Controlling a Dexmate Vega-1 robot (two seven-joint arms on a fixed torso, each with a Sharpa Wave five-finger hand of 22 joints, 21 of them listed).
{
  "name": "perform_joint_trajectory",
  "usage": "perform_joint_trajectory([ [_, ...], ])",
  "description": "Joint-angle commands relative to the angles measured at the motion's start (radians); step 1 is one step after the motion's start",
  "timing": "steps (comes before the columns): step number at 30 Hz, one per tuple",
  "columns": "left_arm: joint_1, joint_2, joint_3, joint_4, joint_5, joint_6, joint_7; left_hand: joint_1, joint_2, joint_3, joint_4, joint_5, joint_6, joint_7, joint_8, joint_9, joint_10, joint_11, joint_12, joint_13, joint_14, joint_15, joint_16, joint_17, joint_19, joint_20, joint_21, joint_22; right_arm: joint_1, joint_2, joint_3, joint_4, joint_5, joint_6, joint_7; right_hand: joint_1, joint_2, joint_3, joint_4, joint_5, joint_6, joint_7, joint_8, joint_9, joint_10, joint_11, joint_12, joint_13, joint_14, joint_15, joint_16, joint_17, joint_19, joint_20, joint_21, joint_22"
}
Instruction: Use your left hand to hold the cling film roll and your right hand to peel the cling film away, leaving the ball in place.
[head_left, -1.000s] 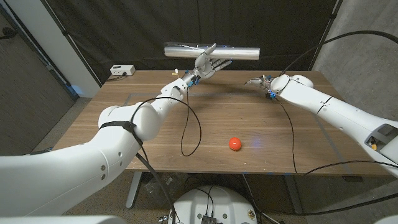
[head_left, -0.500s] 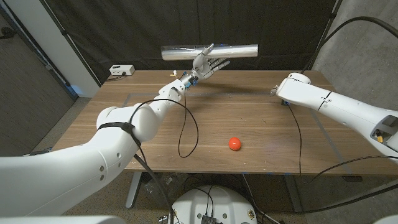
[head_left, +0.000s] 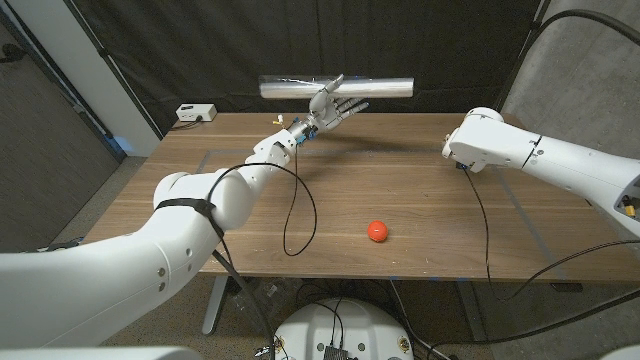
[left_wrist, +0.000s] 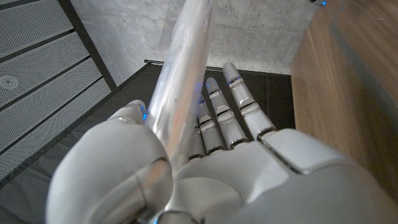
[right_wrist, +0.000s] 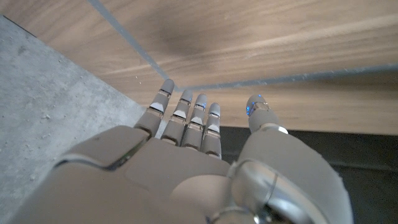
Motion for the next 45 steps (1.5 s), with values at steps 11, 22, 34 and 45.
perform_joint_trajectory([
  [11,-0.003,0.057,0.164,0.001,-0.016,-0.024,0.087,-0.052,0.052,0.023,0.014,0.008,0.002,0.005,0.0,0.003,0.014,0.005,-0.004,0.006,0.013,-0.1,-0.003,0.0,0.01,0.001,-0.002,0.003,-0.377,-0.06,0.473,-0.346,-0.172,-0.011,-0.381,0.015,0.004,0.009,0.009,0.004,0.016,0.0,0.001,0.001,0.021,0.0,0.008,0.0,0.026,-0.042,0.003,0.003,0.021,-0.004,0.009,0.003],
  [22,-0.036,0.076,0.264,0.027,-0.037,-0.041,0.091,-0.05,0.053,0.025,0.011,0.01,0.007,0.009,0.003,0.003,0.017,0.006,-0.006,0.007,0.013,-0.097,-0.006,-0.001,0.014,0.002,-0.003,0.003,-0.44,-0.103,0.577,-0.472,-0.245,0.019,-0.251,0.007,-0.002,0.003,0.017,0.003,0.02,0.005,-0.004,0.001,0.025,0.007,0.005,0.0,0.034,-0.042,-0.001,0.005,0.034,-0.017,0.014,0.004],
  [34,-0.059,0.107,0.406,0.012,-0.047,-0.023,0.113,-0.049,0.052,0.025,0.009,0.012,0.005,0.014,0.002,0.003,0.017,0.015,-0.009,0.008,0.013,-0.092,-0.009,-0.001,0.018,0.004,-0.004,0.003,-0.284,-0.247,0.556,-0.548,-0.262,0.145,0.209,-0.014,-0.024,-0.023,0.027,-0.004,-0.002,0.011,-0.02,0.001,0.003,0.011,-0.009,0.0,0.007,-0.033,-0.015,0.011,0.028,-0.024,0.011,0.004],
  [45,-0.093,0.118,0.53,-0.005,-0.054,0.016,0.139,-0.048,0.056,0.027,0.008,0.013,0.004,0.021,0.001,0.003,0.02,0.023,-0.011,0.009,0.01,-0.087,-0.013,-0.001,0.022,0.011,-0.005,0.003,-0.269,-0.277,0.676,-0.523,-0.198,0.311,0.488,-0.024,-0.026,-0.037,0.033,-0.006,-0.005,0.018,-0.025,0.001,0.001,0.018,-0.014,0.001,0.0,-0.019,-0.018,0.014,0.035,-0.026,0.013,0.004],
])
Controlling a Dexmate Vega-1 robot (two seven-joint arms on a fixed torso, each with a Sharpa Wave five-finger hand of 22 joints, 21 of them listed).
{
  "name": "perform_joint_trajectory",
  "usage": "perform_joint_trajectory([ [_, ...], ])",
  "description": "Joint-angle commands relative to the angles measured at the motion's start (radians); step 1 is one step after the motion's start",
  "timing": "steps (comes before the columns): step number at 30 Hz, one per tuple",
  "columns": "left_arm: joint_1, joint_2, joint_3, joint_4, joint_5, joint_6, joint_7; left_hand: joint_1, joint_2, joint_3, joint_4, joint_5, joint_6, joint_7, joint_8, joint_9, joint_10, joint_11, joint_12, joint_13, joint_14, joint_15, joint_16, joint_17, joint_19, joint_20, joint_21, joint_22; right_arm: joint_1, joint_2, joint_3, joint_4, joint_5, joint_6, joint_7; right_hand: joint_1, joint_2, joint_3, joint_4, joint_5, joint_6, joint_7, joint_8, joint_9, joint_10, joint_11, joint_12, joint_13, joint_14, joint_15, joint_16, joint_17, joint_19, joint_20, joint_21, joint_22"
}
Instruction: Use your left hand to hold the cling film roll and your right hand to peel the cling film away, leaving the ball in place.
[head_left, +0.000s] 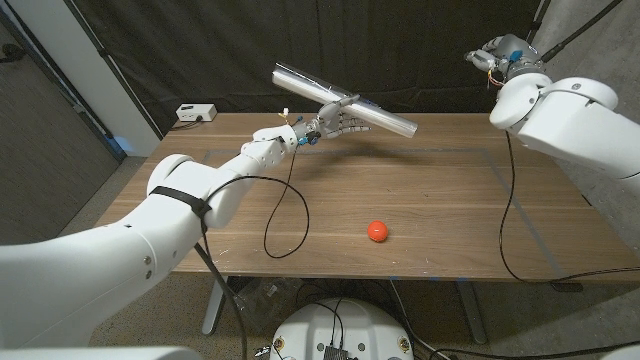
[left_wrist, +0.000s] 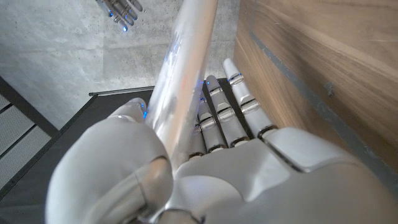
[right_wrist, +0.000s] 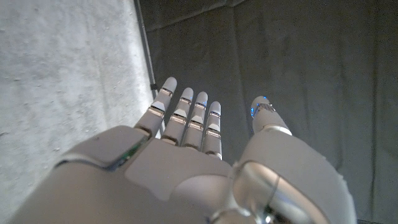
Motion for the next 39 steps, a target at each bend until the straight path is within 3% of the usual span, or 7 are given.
perform_joint_trajectory([
  [1,-0.036,0.012,0.131,-0.012,-0.011,0.035,0.026,-0.046,0.059,0.02,0.015,0.005,0.004,0.011,0.002,0.003,0.005,0.007,0.0,0.005,0.002,-0.087,-0.005,0.004,0.009,0.006,-0.002,0.003,0.037,-0.04,0.098,0.006,0.05,0.157,0.322,-0.008,-0.005,-0.01,0.002,-0.007,-0.001,0.001,-0.003,0.001,0.0,0.006,-0.006,0.001,-0.008,-0.013,-0.007,0.004,-0.002,0.002,0.001,0.004],
  [17,-0.067,0.0,0.245,-0.012,-0.031,0.038,-0.017,-0.045,0.063,0.022,0.015,0.005,0.009,0.025,0.005,0.005,0.015,0.012,0.0,0.007,0.004,-0.078,-0.007,0.004,0.012,0.009,-0.004,0.003,0.238,0.027,-0.054,0.121,-0.04,0.264,0.614,-0.026,-0.017,-0.031,0.01,-0.009,-0.005,0.006,-0.008,0.002,-0.001,0.016,-0.01,0.001,-0.014,-0.006,-0.01,0.006,-0.012,0.006,-0.003,0.004],
  [32,-0.053,-0.031,0.268,-0.012,-0.054,0.062,-0.003,-0.045,0.063,0.022,0.014,0.005,-0.009,0.03,-0.002,0.007,0.008,0.014,-0.005,0.009,-0.004,-0.073,-0.013,0.004,0.014,0.008,-0.007,0.003,0.332,0.125,-0.12,0.268,-0.084,0.372,0.797,-0.043,-0.028,-0.051,0.016,-0.009,0.011,0.013,-0.005,0.003,0.02,0.019,-0.005,0.002,0.0,-0.002,-0.006,0.006,-0.007,0.014,-0.003,0.004],
  [39,-0.053,-0.042,0.278,-0.012,-0.054,0.072,0.013,-0.045,0.061,0.021,0.013,0.005,-0.011,0.03,-0.002,0.008,0.007,0.012,-0.007,0.01,-0.005,-0.074,-0.015,0.004,0.014,0.009,-0.008,0.003,0.39,0.167,-0.166,0.311,-0.112,0.369,0.868,-0.055,-0.038,-0.064,0.02,-0.008,0.012,0.015,-0.007,0.003,0.029,0.026,-0.003,0.003,0.007,-0.001,-0.005,0.006,-0.014,0.037,-0.007,0.004],
])
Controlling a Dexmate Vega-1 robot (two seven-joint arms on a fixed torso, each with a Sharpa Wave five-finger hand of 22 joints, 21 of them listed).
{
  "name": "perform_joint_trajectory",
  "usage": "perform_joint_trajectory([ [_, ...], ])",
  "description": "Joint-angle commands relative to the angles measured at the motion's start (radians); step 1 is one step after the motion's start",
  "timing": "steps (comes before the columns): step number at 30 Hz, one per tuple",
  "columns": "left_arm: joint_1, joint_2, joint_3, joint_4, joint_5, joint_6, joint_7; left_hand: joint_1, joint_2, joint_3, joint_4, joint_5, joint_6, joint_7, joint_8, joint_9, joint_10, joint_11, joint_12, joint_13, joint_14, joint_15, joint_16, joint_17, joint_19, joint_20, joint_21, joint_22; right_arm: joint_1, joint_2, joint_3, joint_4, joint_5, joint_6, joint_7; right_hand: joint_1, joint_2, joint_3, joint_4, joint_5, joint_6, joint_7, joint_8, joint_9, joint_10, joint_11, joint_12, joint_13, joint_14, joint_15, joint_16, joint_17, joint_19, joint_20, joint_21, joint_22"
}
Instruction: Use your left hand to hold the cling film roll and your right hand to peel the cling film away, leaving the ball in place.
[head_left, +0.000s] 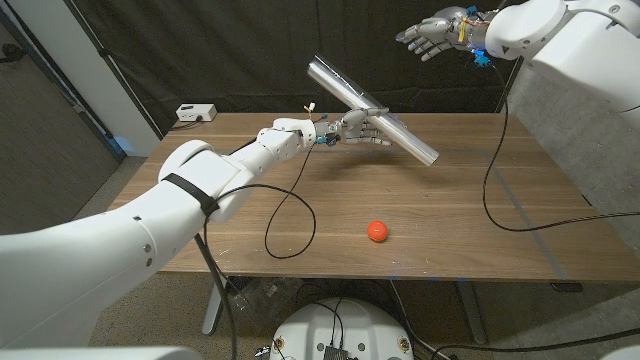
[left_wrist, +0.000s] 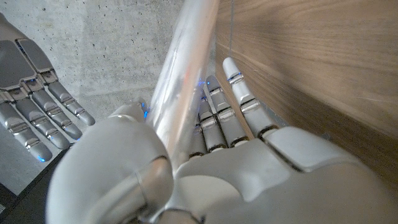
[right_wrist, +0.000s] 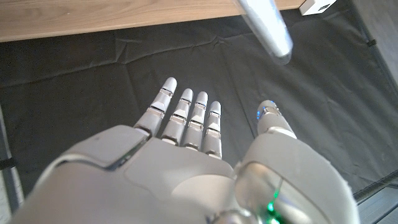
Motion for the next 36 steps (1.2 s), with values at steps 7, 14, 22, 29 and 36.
perform_joint_trajectory([
  [7,0.007,-0.033,0.035,0.0,0.0,0.038,0.07,-0.049,0.056,0.021,0.012,0.004,-0.005,0.003,-0.003,0.003,-0.003,0.003,-0.004,0.006,-0.006,-0.072,-0.005,0.001,0.011,0.003,-0.002,0.003,0.176,0.117,-0.16,0.126,-0.111,0.018,0.209,-0.035,-0.024,-0.032,0.006,0.003,0.017,0.005,-0.001,0.004,0.033,0.005,0.01,0.005,0.047,-0.013,0.015,0.004,-0.009,0.031,-0.011,0.005],
  [14,0.011,-0.051,0.039,0.0,-0.001,0.073,0.134,-0.05,0.054,0.02,0.011,0.004,-0.006,0.005,-0.003,0.004,-0.002,0.003,-0.004,0.006,-0.005,-0.071,-0.005,0.001,0.012,0.003,-0.003,0.003,0.228,0.157,-0.226,0.159,-0.171,0.014,0.263,-0.048,-0.045,-0.049,0.006,0.008,0.024,0.008,0.0,0.005,0.037,0.009,0.009,0.007,0.038,-0.001,0.007,0.004,0.01,0.009,-0.003,0.007],
  [22,0.015,-0.07,0.047,0.0,-0.002,0.088,0.165,-0.051,0.051,0.018,0.011,0.004,-0.009,0.005,-0.004,0.005,-0.002,-0.001,-0.004,0.007,-0.006,-0.072,-0.006,0.001,0.013,0.003,-0.004,0.003,0.257,0.226,-0.308,0.214,-0.26,0.028,0.279,-0.05,-0.058,-0.058,0.003,0.014,0.045,0.005,0.007,0.005,0.059,0.004,0.016,0.008,0.052,-0.004,0.008,0.003,0.015,0.01,0.0,0.01],
  [29,0.017,-0.075,0.045,0.0,-0.006,0.092,0.176,-0.052,0.049,0.017,0.011,0.004,-0.01,0.006,-0.004,0.006,-0.003,0.0,-0.005,0.008,-0.007,-0.069,-0.008,0.001,0.013,0.003,-0.005,0.003,0.272,0.303,-0.38,0.286,-0.35,0.015,0.251,-0.045,-0.064,-0.061,-0.003,0.019,0.059,0.005,0.01,0.005,0.076,0.0,0.021,0.009,0.07,-0.008,0.01,0.001,0.028,0.015,0.007,0.012],
  [36,0.015,-0.072,0.041,0.0,-0.009,0.091,0.171,-0.054,0.047,0.015,0.012,0.003,-0.011,0.005,-0.004,0.006,-0.003,0.0,-0.006,0.008,-0.007,-0.07,-0.008,0.002,0.014,0.003,-0.006,0.003,0.283,0.369,-0.436,0.347,-0.424,0.005,0.226,-0.028,-0.065,-0.057,-0.012,0.025,0.073,0.002,0.013,0.005,0.089,-0.001,0.025,0.009,0.086,-0.011,0.011,-0.001,0.041,0.017,0.012,0.013],
])
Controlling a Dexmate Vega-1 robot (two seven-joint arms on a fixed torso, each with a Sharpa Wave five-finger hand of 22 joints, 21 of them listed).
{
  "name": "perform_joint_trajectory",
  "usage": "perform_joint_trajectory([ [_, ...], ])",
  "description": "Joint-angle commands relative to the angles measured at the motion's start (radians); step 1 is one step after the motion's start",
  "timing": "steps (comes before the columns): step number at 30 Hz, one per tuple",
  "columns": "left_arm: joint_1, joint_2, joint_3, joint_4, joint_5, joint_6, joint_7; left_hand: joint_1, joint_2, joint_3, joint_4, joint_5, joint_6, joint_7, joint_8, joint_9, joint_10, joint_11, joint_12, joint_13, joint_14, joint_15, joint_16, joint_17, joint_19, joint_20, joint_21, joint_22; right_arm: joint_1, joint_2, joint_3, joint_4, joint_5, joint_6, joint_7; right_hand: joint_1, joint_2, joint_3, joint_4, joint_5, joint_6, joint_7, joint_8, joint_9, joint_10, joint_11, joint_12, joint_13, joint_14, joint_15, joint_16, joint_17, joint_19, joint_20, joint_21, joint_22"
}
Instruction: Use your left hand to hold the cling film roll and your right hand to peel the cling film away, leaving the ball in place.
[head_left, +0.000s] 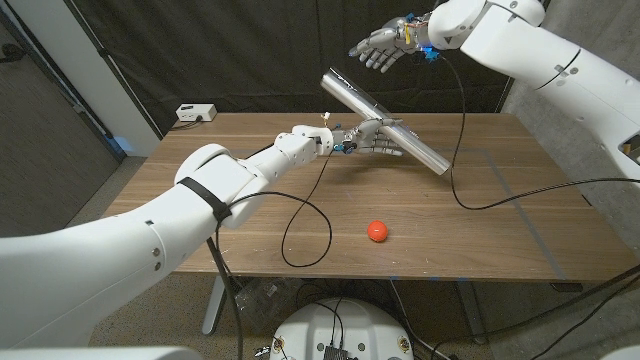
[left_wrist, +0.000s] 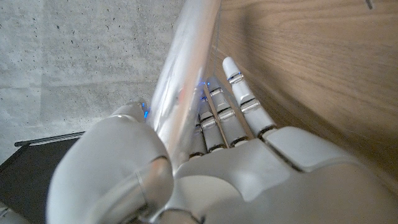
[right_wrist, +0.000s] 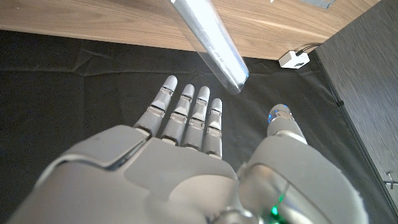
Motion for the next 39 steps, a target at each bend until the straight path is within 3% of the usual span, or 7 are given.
perform_joint_trajectory([
  [1,0.001,-0.004,-0.002,0.0,-0.005,0.007,0.01,-0.054,0.047,0.015,0.012,0.004,-0.001,-0.004,-0.004,0.002,0.001,0.001,-0.006,0.004,-0.003,-0.067,-0.001,0.002,0.01,-0.001,-0.006,0.003,0.029,0.116,-0.11,0.107,-0.138,-0.015,-0.034,0.018,-0.011,0.005,-0.01,0.01,0.022,-0.002,0.009,0.005,0.023,-0.005,0.011,0.001,0.024,-0.012,0.006,0.001,0.021,-0.002,0.01,0.004],
  [14,-0.001,0.004,-0.011,0.0,-0.009,0.004,-0.009,-0.055,0.046,0.014,0.012,0.004,-0.003,-0.004,-0.004,0.003,0.0,0.0,-0.007,0.005,-0.002,-0.068,-0.002,0.002,0.01,-0.001,-0.009,0.003,0.014,0.163,-0.16,0.153,-0.245,-0.01,-0.061,0.08,-0.027,0.01,-0.038,0.03,0.063,-0.019,0.015,0.006,0.065,-0.03,0.02,0.002,0.085,-0.044,0.012,-0.002,0.067,-0.016,0.033,0.008],
  [25,-0.003,0.002,-0.018,0.0,-0.008,0.01,0.008,-0.055,0.045,0.013,0.011,0.004,-0.001,-0.004,-0.003,0.004,0.002,-0.003,-0.008,0.006,-0.004,-0.07,-0.003,0.002,0.011,-0.001,-0.011,0.003,0.054,0.197,-0.261,0.219,-0.371,-0.041,-0.021,0.091,-0.028,0.01,-0.037,0.035,0.07,-0.02,0.014,0.006,0.073,-0.031,0.02,0.002,0.094,-0.049,0.01,0.0,0.073,-0.017,0.037,0.008],
  [35,-0.004,-0.001,-0.033,0.0,-0.011,0.025,0.062,-0.055,0.042,0.012,0.01,0.004,-0.003,-0.005,-0.003,0.005,0.002,-0.001,-0.008,0.007,-0.005,-0.07,-0.005,0.002,0.013,-0.001,-0.012,0.003,0.11,0.24,-0.383,0.289,-0.529,-0.078,0.045,0.105,-0.029,0.007,-0.031,0.046,0.119,-0.042,0.025,0.005,0.111,-0.05,0.029,0.002,0.139,-0.072,0.019,0.003,0.093,-0.025,0.049,0.01],
  [39,-0.004,-0.004,-0.039,0.0,-0.01,0.029,0.091,-0.048,0.015,0.005,-0.003,0.001,-0.013,-0.009,-0.006,0.005,-0.001,-0.006,-0.01,0.007,-0.006,-0.071,-0.008,-0.001,0.013,-0.003,-0.015,0.003,0.123,0.256,-0.407,0.321,-0.57,-0.075,0.074,0.113,-0.027,0.005,-0.027,0.052,0.153,-0.053,0.031,0.005,0.148,-0.057,0.039,0.001,0.18,-0.093,0.029,0.006,0.111,-0.03,0.058,0.01],
])
